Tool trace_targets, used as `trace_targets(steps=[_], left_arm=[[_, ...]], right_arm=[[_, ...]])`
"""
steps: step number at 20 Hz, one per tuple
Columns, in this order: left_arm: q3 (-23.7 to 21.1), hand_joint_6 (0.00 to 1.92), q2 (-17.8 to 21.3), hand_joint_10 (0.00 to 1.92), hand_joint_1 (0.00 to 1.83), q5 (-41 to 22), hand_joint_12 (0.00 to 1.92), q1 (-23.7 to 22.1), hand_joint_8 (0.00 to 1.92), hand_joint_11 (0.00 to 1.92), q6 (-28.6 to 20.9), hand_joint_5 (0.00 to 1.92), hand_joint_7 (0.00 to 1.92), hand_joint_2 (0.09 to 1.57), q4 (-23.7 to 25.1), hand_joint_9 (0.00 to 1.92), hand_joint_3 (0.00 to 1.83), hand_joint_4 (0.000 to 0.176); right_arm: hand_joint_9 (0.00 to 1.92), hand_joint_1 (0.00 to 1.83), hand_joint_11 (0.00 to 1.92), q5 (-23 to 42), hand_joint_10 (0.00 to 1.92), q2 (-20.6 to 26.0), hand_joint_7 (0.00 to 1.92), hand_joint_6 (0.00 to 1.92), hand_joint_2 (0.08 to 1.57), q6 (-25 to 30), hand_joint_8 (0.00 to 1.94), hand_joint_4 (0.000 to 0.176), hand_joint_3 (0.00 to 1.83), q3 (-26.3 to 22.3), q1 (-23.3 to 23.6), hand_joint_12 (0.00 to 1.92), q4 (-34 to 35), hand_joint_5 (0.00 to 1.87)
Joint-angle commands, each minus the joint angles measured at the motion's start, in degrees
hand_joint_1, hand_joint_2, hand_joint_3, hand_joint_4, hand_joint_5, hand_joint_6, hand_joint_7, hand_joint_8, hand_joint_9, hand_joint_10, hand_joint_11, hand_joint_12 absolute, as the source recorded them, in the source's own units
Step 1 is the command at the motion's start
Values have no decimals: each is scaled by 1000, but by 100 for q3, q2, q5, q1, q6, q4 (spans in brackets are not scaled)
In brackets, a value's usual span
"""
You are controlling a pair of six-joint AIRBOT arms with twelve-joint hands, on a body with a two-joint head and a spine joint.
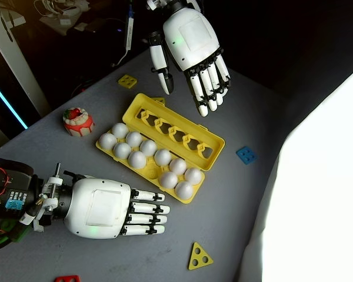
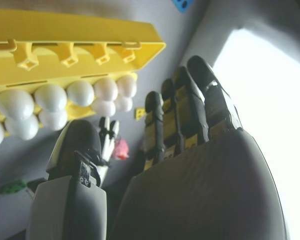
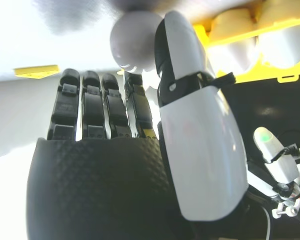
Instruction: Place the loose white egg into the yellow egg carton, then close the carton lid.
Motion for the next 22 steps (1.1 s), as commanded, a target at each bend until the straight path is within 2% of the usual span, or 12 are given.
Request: trace_targets(steps=[1, 2, 5, 9, 10, 11, 13, 17, 18, 19, 20, 22], left_arm=[[-9, 7, 45, 2, 459, -212, 866, -93, 6, 0, 30, 256, 284, 1337, 292, 267, 2, 14], [-19, 5, 56, 0, 472, -199, 823, -97, 0, 0, 31, 255, 253, 1341, 275, 241, 3, 5], [-46, 6, 88, 5, 479, -183, 861, -115, 3, 0, 40, 265, 254, 1333, 243, 251, 0, 10], [-52, 7, 100, 3, 495, -166, 812, -125, 2, 0, 40, 260, 249, 1331, 234, 252, 0, 14], [-54, 10, 100, 3, 489, -165, 824, -125, 5, 0, 40, 274, 262, 1326, 234, 254, 0, 10], [-54, 6, 100, 0, 481, -159, 822, -125, 1, 0, 40, 272, 257, 1327, 234, 244, 0, 16], [-52, 1, 100, 1, 489, -155, 816, -126, 1, 0, 40, 256, 232, 1336, 234, 235, 1, 9], [-45, 0, 100, 2, 463, -151, 845, -126, 1, 0, 41, 250, 245, 1343, 235, 247, 4, 16], [-44, 1, 100, 0, 441, -151, 829, -126, 1, 0, 44, 242, 237, 1348, 235, 243, 5, 17], [-43, 11, 100, 8, 471, -151, 870, -126, 6, 0, 52, 275, 262, 1340, 235, 267, 1, 4], [-41, 4, 100, 2, 453, -151, 828, -126, 1, 0, 56, 254, 251, 1341, 235, 256, 1, 13], [-32, 0, 100, 0, 452, -151, 794, -126, 0, 0, 56, 240, 235, 1343, 236, 239, 2, 17]], right_arm=[[0, 1260, 0, 487, 0, 32, 0, 381, 1093, -28, 0, 0, 0, 9, 13, 0, -6, 215], [0, 1253, 0, 512, 0, 32, 0, 609, 1087, -35, 0, 0, 0, 9, 13, 0, -6, 129], [0, 1249, 0, 531, 0, 33, 0, 697, 1089, -47, 0, 0, 0, 10, 13, 0, -6, 134], [0, 1251, 0, 537, 0, 33, 0, 718, 1089, -49, 0, 0, 0, 10, 15, 0, -6, 148], [0, 1232, 0, 537, 0, 33, 0, 723, 1093, -49, 0, 0, 0, 10, 13, 0, -6, 153], [0, 1226, 0, 538, 0, 33, 0, 736, 1085, -49, 0, 0, 0, 10, 12, 0, -6, 180], [0, 1210, 0, 546, 0, 33, 0, 760, 1080, -49, 0, 0, 0, 10, 12, 0, -7, 237], [0, 1134, 6, 564, 0, 32, 0, 820, 1104, -50, 0, 0, 0, 8, 1, 3, -7, 365], [0, 1127, 12, 570, 0, 32, 0, 787, 1100, -50, 0, 0, 0, 8, -4, 15, -7, 420], [0, 1116, 2, 576, 0, 32, 15, 750, 1116, -50, 2, 0, 2, 8, -7, 2, -8, 461], [0, 1093, 0, 580, 0, 32, 53, 713, 1140, -50, 6, 0, 10, 8, -8, 0, -8, 506], [0, 1077, 0, 612, 0, 32, 113, 657, 1154, -61, 6, 0, 7, 9, -9, 0, -10, 601]])
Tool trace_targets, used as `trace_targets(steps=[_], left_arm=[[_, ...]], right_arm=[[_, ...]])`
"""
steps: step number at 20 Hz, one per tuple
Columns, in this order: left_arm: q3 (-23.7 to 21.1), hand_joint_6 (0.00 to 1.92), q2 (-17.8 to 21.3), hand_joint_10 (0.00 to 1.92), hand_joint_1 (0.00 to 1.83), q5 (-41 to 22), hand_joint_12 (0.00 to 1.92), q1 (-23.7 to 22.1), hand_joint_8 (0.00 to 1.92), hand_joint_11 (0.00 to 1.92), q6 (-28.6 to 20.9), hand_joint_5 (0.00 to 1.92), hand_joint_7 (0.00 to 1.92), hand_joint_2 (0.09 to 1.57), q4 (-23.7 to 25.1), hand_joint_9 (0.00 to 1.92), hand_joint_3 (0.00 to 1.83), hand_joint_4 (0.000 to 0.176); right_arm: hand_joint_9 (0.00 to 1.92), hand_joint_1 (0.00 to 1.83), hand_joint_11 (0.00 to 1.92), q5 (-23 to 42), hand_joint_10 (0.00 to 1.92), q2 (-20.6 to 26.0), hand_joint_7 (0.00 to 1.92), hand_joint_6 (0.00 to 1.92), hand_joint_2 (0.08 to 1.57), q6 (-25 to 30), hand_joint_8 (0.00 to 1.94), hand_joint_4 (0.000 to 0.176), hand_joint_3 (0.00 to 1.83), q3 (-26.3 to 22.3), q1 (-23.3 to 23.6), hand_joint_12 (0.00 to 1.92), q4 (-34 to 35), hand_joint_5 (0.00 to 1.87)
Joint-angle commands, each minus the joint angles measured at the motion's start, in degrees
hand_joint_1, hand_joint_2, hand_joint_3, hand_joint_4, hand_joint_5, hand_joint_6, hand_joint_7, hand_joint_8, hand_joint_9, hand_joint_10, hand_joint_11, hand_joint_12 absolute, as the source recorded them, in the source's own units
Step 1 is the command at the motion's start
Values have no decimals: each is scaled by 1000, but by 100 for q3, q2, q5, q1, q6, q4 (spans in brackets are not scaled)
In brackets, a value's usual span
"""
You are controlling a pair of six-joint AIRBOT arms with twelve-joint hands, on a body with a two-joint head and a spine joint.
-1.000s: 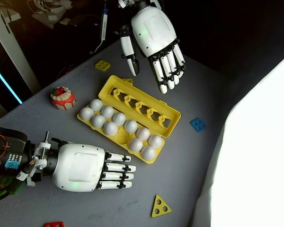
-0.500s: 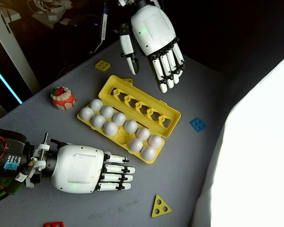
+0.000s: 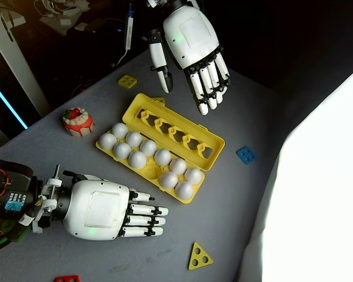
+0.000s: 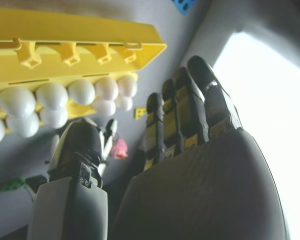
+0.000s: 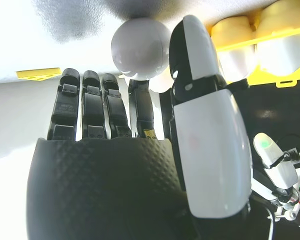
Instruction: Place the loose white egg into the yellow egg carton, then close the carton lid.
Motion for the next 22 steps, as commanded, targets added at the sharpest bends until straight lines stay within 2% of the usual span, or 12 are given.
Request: trace_targets(steps=[1, 2, 4, 7, 9, 11, 14, 15, 17, 19, 20, 22], left_arm=[[18, 3, 30, 2, 462, -201, 795, -73, 4, 0, 45, 249, 246, 1338, 320, 245, 0, 17], [22, 7, 29, 8, 480, -201, 832, -73, 9, 0, 45, 264, 272, 1331, 320, 265, 0, 13], [23, 6, 29, 12, 478, -201, 875, -73, 6, 0, 47, 269, 282, 1332, 320, 284, 0, 11], [23, 0, 29, 3, 463, -201, 818, -73, 1, 0, 56, 240, 250, 1344, 321, 252, 3, 12], [27, 4, 29, 1, 500, -201, 850, -73, 1, 0, 60, 253, 251, 1328, 321, 246, 0, 4], [30, 4, 29, 4, 468, -198, 838, -84, 0, 0, 60, 255, 246, 1335, 321, 255, 0, 12], [30, 1, 28, 3, 470, -195, 814, -93, 2, 0, 60, 255, 259, 1329, 321, 260, 0, 14], [30, 0, 28, 0, 470, -191, 815, -95, 0, 0, 60, 250, 254, 1330, 321, 253, 0, 15], [34, 0, 27, 0, 458, -191, 801, -100, 0, 0, 60, 245, 234, 1336, 321, 237, 1, 13], [44, 3, 27, 13, 442, -191, 858, -101, 9, 0, 73, 253, 270, 1339, 322, 276, 2, 18], [50, 2, 26, 6, 455, -191, 818, -101, 2, 0, 73, 245, 256, 1342, 322, 265, 3, 11], [61, 2, 27, 10, 423, -191, 831, -119, 7, 0, 87, 247, 279, 1348, 323, 283, 5, 17]], right_arm=[[9, 1084, 0, 522, 4, 30, 169, 1185, 1213, -14, 17, 0, 10, 9, 24, 3, -12, 721], [24, 1094, 9, 530, 11, 30, 236, 1267, 1216, -24, 33, 0, 3, 9, 22, 13, -13, 771], [40, 1104, 0, 530, 19, 30, 306, 1223, 1196, -25, 43, 0, 0, 9, 21, 0, -13, 829], [50, 1099, 3, 530, 25, 30, 344, 1262, 1207, -25, 40, 0, 3, 8, 24, 1, -13, 804], [38, 1106, 1, 531, 21, 30, 349, 1244, 1201, -24, 31, 0, 0, 7, 48, 1, -13, 815], [44, 1111, 0, 532, 25, 31, 362, 1224, 1194, 12, 30, 0, 0, 6, 132, 0, -12, 830], [42, 1113, 5, 584, 25, 36, 348, 1210, 1189, 211, 16, 0, 0, -35, 252, 8, -11, 837], [58, 1116, 0, 593, 41, 36, 366, 1199, 1180, 275, 5, 0, 6, -55, 290, 159, -11, 845], [48, 1116, 0, 625, 39, 40, 360, 1198, 1179, 359, 0, 0, 8, -134, 361, 196, -10, 845], [34, 1102, 0, 879, 40, 39, 343, 1264, 1207, 394, 1, 0, 1, -257, 409, 15, -9, 800], [48, 1106, 12, 1059, 49, 32, 359, 1244, 1201, 437, 7, 0, 0, -316, 435, 11, -9, 813], [45, 1107, 14, 1294, 51, -107, 355, 1237, 1199, 816, 6, 0, 0, -353, 526, 9, -9, 818]])
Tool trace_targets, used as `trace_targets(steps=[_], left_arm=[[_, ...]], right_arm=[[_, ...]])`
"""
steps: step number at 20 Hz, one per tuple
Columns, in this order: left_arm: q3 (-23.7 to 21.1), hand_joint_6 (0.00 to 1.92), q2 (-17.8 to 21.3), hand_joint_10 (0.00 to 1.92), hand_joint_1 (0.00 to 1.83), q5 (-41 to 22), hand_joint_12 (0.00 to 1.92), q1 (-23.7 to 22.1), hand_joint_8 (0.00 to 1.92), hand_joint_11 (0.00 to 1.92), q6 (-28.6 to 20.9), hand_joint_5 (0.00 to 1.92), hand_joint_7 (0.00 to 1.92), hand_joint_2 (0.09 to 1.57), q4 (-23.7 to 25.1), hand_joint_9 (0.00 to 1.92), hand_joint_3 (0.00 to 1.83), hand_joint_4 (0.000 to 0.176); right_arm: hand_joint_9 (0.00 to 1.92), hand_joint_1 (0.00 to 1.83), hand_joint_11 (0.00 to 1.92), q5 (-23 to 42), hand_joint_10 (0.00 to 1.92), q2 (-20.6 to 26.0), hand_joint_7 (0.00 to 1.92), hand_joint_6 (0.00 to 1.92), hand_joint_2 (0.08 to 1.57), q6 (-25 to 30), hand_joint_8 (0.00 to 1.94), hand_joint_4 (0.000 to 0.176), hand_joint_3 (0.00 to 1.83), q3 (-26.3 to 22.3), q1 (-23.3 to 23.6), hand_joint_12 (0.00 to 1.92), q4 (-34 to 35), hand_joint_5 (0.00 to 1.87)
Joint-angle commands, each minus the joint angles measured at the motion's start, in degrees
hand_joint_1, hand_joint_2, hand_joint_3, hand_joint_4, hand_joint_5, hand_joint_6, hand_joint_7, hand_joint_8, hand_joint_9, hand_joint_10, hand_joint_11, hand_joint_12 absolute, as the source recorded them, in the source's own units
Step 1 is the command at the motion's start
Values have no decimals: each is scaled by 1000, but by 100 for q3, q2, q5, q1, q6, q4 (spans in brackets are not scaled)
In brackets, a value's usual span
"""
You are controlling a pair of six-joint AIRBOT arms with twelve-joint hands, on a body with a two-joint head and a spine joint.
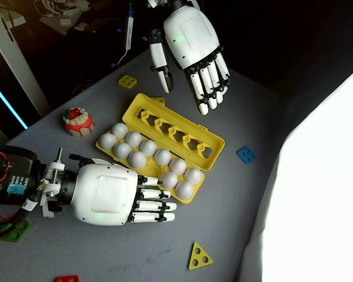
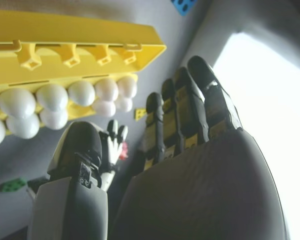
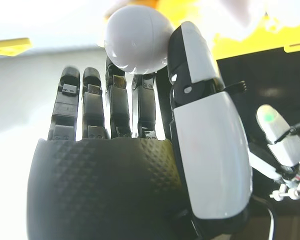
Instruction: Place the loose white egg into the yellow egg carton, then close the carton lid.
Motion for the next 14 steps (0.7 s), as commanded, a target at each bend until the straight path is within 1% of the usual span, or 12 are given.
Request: trace_targets(steps=[1, 2, 3, 4, 6, 7, 8, 9, 10, 12, 13, 14], left_arm=[[19, 5, 27, 4, 434, -213, 829, -117, 5, 0, 46, 257, 278, 1347, 330, 272, 3, 15], [23, 7, 27, 4, 425, -209, 849, -128, 3, 0, 60, 268, 278, 1350, 330, 276, 4, 10], [28, 5, 27, 2, 492, -208, 825, -134, 6, 0, 64, 265, 258, 1336, 330, 269, 0, 7], [32, 4, 26, 2, 493, -208, 801, -140, 7, 0, 64, 268, 262, 1337, 331, 269, 0, 7], [37, 2, 26, 2, 457, -203, 834, -140, 4, 0, 66, 255, 267, 1336, 335, 264, 0, 17], [39, 1, 26, 1, 475, -198, 825, -140, 1, 0, 67, 251, 250, 1338, 339, 255, 0, 12], [39, 4, 26, 6, 504, -198, 834, -140, 5, 0, 67, 259, 259, 1331, 339, 267, 0, 13], [41, 9, 26, 8, 501, -198, 841, -140, 8, 0, 67, 276, 273, 1328, 339, 278, 0, 14], [44, 10, 26, 11, 514, -198, 866, -140, 8, 0, 67, 287, 284, 1325, 339, 290, 0, 11], [46, 1, 26, 0, 460, -198, 841, -144, 1, 0, 66, 245, 250, 1339, 339, 257, 2, 15], [46, 3, 24, 4, 466, -194, 856, -152, 4, 0, 66, 248, 262, 1333, 339, 265, 0, 17], [46, 3, 23, 4, 466, -184, 856, -154, 4, 0, 66, 248, 262, 1333, 339, 265, 0, 17]], right_arm=[[54, 1113, 20, 651, 57, -36, 365, 1207, 1188, 186, 9, 0, 0, -16, 93, 22, -51, 839], [62, 1113, 3, 732, 77, -115, 373, 1203, 1184, 371, 14, 0, 3, -30, 94, 233, -51, 842], [56, 1113, 0, 816, 78, -170, 375, 1203, 1183, 479, 15, 0, 4, -64, 78, 273, -51, 842], [36, 1108, 0, 1013, 77, -210, 363, 1219, 1190, 576, 7, 0, 1, -126, 31, 170, -51, 832], [35, 1111, 0, 1399, 84, -259, 362, 1194, 1181, 690, 3, 0, 0, -213, -127, 132, -53, 849], [31, 1112, 0, 1589, 90, -271, 362, 1201, 1183, 929, 2, 0, 0, -202, -219, 62, -53, 844], [26, 1111, 0, 1591, 91, -274, 359, 1219, 1189, 1075, 0, 0, 3, -184, -250, 50, -54, 831], [24, 1110, 0, 1593, 97, -274, 360, 1225, 1192, 1166, 0, 0, 0, -180, -271, 118, -54, 828], [30, 1113, 0, 1604, 106, -272, 365, 1213, 1188, 1270, 2, 0, 0, -180, -286, 225, -53, 835], [29, 1104, 0, 1737, 110, -271, 348, 1202, 1184, 1490, 3, 0, 0, -177, -317, 245, -54, 843], [5, 1099, 0, 1752, 116, -274, 338, 1235, 1195, 1539, 2, 0, 2, -165, -322, 18, -54, 822], [5, 1099, 0, 1758, 116, -276, 338, 1235, 1195, 1569, 2, 0, 2, -160, -323, 18, -55, 822]])
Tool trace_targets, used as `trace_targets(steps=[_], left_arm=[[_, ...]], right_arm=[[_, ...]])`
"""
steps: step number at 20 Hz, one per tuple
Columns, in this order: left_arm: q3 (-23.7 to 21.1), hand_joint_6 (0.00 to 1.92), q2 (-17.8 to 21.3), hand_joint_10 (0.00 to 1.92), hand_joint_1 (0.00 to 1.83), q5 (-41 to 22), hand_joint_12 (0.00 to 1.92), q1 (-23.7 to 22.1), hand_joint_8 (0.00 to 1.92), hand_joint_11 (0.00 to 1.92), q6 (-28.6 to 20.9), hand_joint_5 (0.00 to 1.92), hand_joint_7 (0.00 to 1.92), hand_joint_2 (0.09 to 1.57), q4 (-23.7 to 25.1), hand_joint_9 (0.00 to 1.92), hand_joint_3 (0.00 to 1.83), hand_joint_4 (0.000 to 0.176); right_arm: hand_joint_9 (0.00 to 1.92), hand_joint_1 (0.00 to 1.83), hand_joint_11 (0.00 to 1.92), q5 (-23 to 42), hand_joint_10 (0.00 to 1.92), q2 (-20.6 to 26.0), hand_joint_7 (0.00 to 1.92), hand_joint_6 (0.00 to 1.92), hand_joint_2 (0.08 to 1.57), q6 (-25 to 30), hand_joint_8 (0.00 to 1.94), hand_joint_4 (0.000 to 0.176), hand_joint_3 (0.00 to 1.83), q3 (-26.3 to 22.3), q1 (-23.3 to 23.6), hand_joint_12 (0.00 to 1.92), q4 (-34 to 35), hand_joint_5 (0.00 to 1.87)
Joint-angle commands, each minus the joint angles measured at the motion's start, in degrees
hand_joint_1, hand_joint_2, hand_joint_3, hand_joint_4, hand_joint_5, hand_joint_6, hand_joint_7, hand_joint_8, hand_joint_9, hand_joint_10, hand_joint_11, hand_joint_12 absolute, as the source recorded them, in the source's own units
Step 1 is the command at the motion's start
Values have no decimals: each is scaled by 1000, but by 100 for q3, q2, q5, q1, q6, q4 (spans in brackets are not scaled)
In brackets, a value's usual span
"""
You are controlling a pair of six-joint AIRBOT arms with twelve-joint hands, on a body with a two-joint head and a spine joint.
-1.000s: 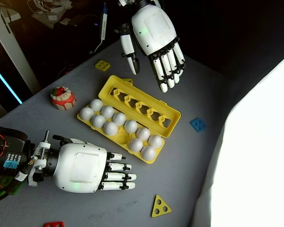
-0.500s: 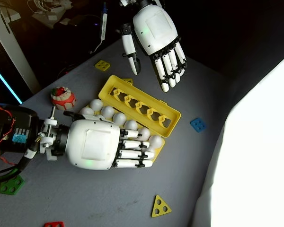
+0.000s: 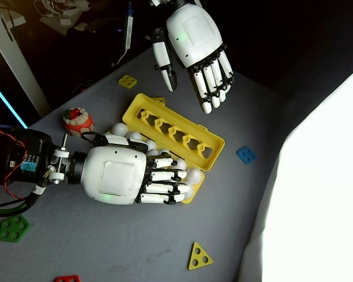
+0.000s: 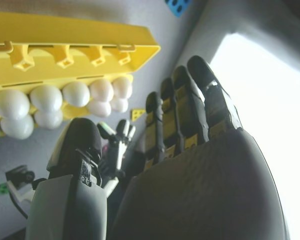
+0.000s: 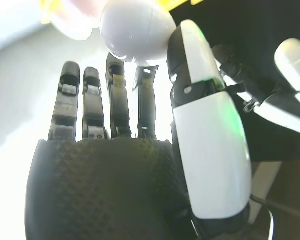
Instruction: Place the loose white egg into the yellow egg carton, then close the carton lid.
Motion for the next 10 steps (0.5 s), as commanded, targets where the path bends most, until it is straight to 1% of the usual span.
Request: trace_targets(steps=[1, 2, 4, 5, 6, 7, 8, 9, 10], left_arm=[[22, 4, 24, 6, 460, -222, 871, -71, 6, 0, 16, 253, 272, 1335, 332, 273, 0, 15], [22, 12, 24, 12, 455, -219, 904, -71, 10, 0, 16, 283, 297, 1337, 332, 298, 1, 18], [21, 12, 24, 12, 455, -217, 905, -71, 9, 0, 16, 284, 298, 1337, 332, 299, 1, 18], [21, 3, 24, 6, 484, -216, 841, -71, 3, 0, 16, 266, 267, 1340, 332, 271, 2, 10], [22, 1, 24, 2, 462, -209, 804, -71, 1, 0, 16, 246, 248, 1346, 332, 249, 4, 14], [23, 0, 24, 6, 474, -199, 803, -78, 3, 0, 16, 237, 251, 1337, 332, 257, 0, 17], [23, 0, 23, 5, 448, -195, 804, -82, 2, 0, 14, 235, 252, 1343, 331, 257, 2, 19], [23, 6, 23, 5, 473, -193, 810, -82, 4, 0, 14, 254, 262, 1337, 331, 261, 0, 15], [23, 6, 23, 5, 473, -193, 810, -82, 4, 0, 14, 254, 262, 1337, 330, 261, 0, 15]], right_arm=[[15, 1103, 6, 551, 124, 7, 350, 1212, 1187, 87, 7, 0, 0, 9, 21, 7, -149, 838], [10, 1105, 18, 551, 124, 7, 343, 1214, 1188, 102, 3, 0, 0, 9, 17, 11, -150, 835], [9, 1105, 18, 600, 124, -15, 343, 1214, 1189, 104, 3, 0, 0, 20, 4, 12, -164, 835], [13, 1088, 17, 629, 128, -35, 332, 1232, 1194, 104, 2, 0, 1, 32, -7, 20, -183, 824], [19, 1092, 3, 635, 145, -51, 356, 1231, 1197, 104, 0, 0, 0, 46, -15, 126, -191, 823], [6, 1086, 0, 635, 144, -64, 337, 1264, 1207, 104, 1, 0, 2, 60, -29, 141, -199, 802], [1, 1096, 0, 635, 153, -71, 344, 1246, 1200, 104, 3, 0, 1, 66, -41, 93, -219, 815], [12, 1111, 0, 635, 169, -76, 367, 1204, 1185, 104, 4, 0, 0, 70, -54, 136, -230, 841], [12, 1111, 0, 636, 169, -83, 367, 1204, 1185, 104, 4, 0, 0, 75, -63, 136, -237, 841]])
